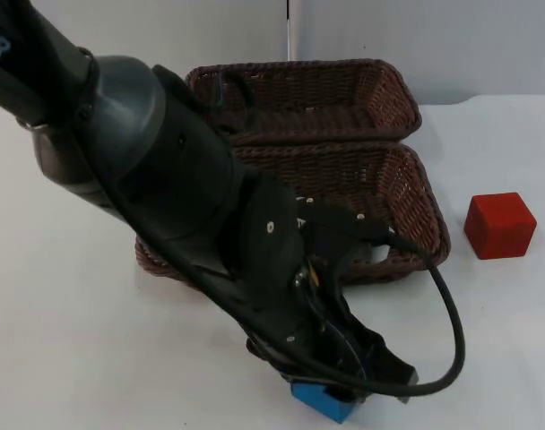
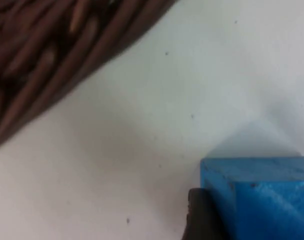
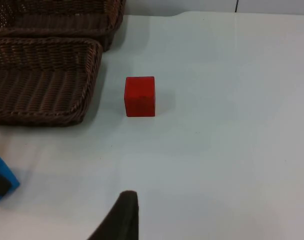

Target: Pick up one cube with the left hand and place it into the upper basket. Pick up one cube with the right hand and place it into the lower basket.

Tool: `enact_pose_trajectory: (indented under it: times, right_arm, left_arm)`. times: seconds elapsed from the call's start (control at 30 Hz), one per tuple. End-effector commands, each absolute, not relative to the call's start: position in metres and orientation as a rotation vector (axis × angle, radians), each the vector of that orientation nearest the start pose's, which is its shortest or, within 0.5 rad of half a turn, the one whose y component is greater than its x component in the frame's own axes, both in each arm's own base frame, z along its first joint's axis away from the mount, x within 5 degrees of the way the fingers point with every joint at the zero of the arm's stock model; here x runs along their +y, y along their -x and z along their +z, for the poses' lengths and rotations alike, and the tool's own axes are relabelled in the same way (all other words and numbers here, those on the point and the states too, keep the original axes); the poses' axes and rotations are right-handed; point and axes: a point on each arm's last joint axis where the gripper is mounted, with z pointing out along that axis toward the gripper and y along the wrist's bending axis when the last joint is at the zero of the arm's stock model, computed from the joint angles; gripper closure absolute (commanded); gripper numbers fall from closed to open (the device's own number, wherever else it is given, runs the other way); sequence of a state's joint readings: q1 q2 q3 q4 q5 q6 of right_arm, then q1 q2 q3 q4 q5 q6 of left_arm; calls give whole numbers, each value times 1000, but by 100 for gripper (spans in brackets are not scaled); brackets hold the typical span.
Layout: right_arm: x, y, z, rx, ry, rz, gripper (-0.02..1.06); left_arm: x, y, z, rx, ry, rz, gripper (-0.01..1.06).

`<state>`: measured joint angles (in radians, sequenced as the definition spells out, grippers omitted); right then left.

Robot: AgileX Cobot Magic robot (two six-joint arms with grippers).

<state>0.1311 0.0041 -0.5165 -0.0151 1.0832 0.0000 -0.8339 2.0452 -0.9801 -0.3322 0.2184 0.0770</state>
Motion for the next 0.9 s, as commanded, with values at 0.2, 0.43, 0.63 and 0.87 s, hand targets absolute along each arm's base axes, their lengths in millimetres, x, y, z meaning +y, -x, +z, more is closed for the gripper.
enact_pose_trajectory:
  times: [0.2,0.43,0.63,0.87]
  right_arm:
    - [-2,7,280,2043,132,59,-1]
    - [-2,7,280,2043,132,59,-1]
    - [-2,7,280,2043,132,59,-1]
    - [-2,7,280,2043,132,59,-1]
  left_arm:
    - [-268,-230,121,2655,-839,-435,105]
    - [-264,-226,176,2516,-824,-516,105]
    - [-255,-219,224,2373,-821,-565,105]
    - [-248,-213,250,2287,-819,-586,105]
